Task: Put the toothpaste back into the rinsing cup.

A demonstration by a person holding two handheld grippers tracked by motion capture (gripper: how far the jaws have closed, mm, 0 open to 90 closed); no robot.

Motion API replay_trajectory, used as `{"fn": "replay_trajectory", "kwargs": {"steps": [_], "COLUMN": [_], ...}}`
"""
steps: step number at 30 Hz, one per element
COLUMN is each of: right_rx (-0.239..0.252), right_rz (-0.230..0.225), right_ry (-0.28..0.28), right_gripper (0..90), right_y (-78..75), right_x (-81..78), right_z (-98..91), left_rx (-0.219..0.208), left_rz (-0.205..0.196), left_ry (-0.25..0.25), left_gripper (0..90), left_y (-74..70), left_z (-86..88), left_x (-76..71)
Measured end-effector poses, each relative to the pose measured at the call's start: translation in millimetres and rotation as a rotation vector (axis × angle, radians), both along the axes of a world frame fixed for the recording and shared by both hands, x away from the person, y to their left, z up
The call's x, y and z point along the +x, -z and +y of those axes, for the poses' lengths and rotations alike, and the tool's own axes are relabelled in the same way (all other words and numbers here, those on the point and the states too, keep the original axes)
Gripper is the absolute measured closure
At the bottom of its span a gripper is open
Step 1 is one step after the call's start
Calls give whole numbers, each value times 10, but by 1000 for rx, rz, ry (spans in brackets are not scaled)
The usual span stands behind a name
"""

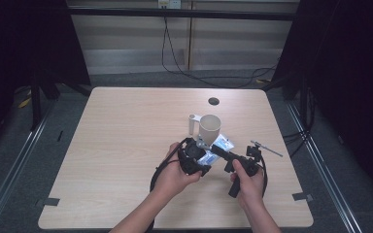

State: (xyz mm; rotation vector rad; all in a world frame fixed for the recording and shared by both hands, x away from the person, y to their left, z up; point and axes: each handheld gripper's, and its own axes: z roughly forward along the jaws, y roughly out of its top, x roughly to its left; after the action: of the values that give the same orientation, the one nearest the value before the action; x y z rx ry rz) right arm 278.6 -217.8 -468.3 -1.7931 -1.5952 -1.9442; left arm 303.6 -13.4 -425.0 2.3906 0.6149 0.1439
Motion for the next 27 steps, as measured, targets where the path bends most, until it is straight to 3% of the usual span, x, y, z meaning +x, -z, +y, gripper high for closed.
{"fn": "replay_trajectory", "kwargs": {"steps": [1,4,8,11,14,16,17,18,22,27], "right_rx": [41,39,-37,-64,-99,-143,-196,-217,-266,-309], "right_rz": [12,-5,-74,-111,-141,-179,-217,-229,-260,-283], "right_ry": [-1,2,-5,-8,-2,4,14,17,28,35], "right_gripper": [694,717,729,729,728,728,727,727,726,726], "right_y": [-2,-16,-65,-102,-141,-192,-235,-251,-285,-331], "right_x": [-3,-15,-49,-53,-58,-70,-81,-85,-92,-100], "right_z": [-33,-45,-17,-23,-46,-75,-108,-128,-211,-262], "left_rx": [-14,-19,-35,-67,-64,-78,-82,-96,-121,-113], "left_rz": [-27,-34,-44,-28,-31,-39,-36,-55,-45,-37], "left_ry": [3,1,-4,-6,3,17,18,15,5,-10], "left_gripper": [568,533,482,455,385,331,271,247,201,199], "left_y": [24,50,98,108,121,151,171,214,280,379], "left_z": [-14,-29,-29,2,46,91,116,167,244,377], "left_x": [-17,-24,-27,-22,-21,-9,-5,0,6,18]}}
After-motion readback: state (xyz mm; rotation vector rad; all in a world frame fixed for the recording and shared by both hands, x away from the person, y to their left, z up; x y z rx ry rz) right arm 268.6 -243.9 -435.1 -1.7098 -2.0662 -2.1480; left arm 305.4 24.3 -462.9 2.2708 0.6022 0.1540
